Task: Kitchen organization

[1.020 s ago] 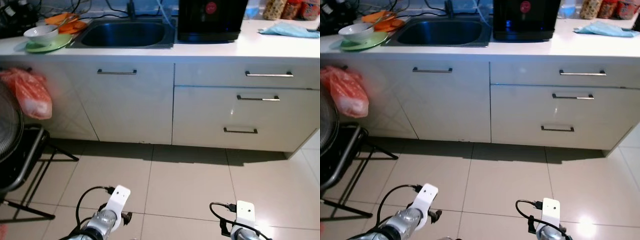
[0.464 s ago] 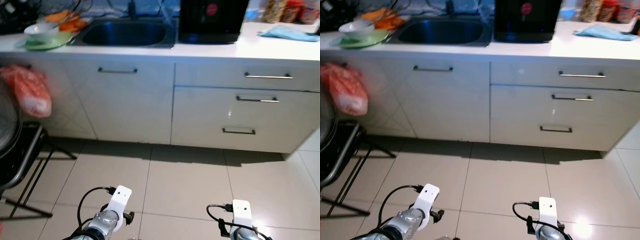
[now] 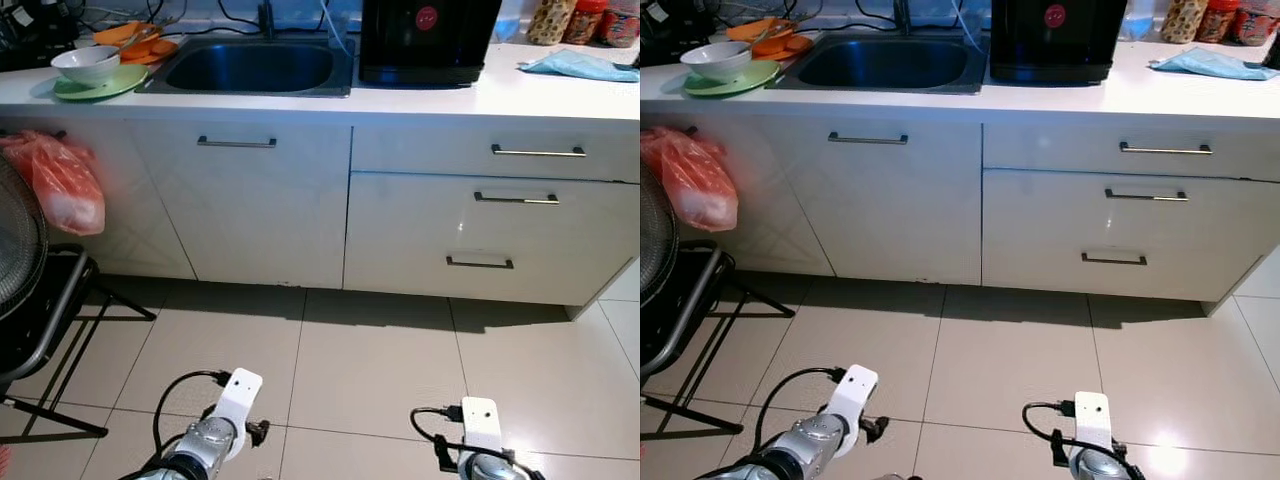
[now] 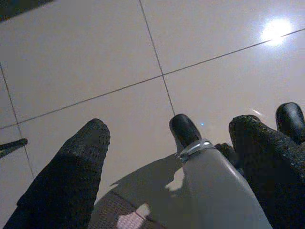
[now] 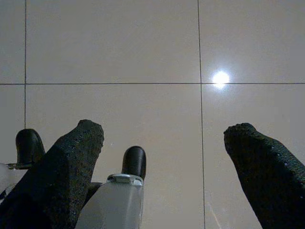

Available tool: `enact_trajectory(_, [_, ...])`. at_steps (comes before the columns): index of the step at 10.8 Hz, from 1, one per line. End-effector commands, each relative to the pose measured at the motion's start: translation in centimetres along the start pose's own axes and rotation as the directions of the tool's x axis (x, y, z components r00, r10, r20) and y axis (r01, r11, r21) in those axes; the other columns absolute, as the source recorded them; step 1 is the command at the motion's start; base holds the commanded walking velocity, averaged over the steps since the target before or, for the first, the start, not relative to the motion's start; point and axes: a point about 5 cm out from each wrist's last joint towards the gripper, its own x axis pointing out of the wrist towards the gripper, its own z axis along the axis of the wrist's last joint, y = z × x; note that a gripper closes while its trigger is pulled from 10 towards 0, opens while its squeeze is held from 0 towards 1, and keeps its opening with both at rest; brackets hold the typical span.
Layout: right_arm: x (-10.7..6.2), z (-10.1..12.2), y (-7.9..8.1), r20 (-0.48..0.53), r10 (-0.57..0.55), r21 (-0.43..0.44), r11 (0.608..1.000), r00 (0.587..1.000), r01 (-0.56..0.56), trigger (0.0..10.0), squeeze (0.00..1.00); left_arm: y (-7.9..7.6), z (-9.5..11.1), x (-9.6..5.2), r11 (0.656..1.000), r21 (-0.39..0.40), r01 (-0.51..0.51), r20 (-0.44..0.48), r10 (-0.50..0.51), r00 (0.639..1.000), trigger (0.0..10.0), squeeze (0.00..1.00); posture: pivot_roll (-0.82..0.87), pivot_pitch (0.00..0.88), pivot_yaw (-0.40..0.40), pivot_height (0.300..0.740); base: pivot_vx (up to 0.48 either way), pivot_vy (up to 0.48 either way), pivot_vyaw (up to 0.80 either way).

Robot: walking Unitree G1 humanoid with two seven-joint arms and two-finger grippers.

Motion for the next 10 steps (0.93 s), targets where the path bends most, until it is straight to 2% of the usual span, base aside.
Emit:
enact_trajectory(1, [0.04,0.31,0.21,0.003,0.008,-0.022,1.000,1.000,-0.008,10.0,0.00,0.32,0.45,-0.03,1.000,0.002,-0.002,0.017,0.002,1.000,10.0,0.00,-0.07,0.000,0.069,0.740,0.304,0.000,0.00])
enact_trajectory(4, [0.05,0.42,0.20,0.009,0.010,-0.028,1.000,1.000,-0.010,10.0,0.00,0.33,0.64,-0.02,1.000,0.009,0.001,0.019,-0.001,1.000,10.0,0.00,-0.07,0.000,0.073,0.740,0.346,0.000,0.00])
enact_trajectory(6, [0.06,0.48,0.19,0.012,0.016,-0.034,0.999,1.000,-0.015,10.0,0.00,0.35,0.72,-0.02,1.000,0.013,0.001,0.019,-0.001,1.000,10.0,0.00,-0.07,0.000,0.072,0.740,0.345,0.240,0.00])
enact_trajectory(10, [0.06,0.46,0.13,0.010,0.015,-0.043,0.999,1.000,-0.015,10.0,0.00,0.36,0.85,-0.01,1.000,0.018,-0.003,0.019,0.002,1.000,10.0,0.00,-0.07,0.000,0.071,0.740,0.349,0.060,0.00])
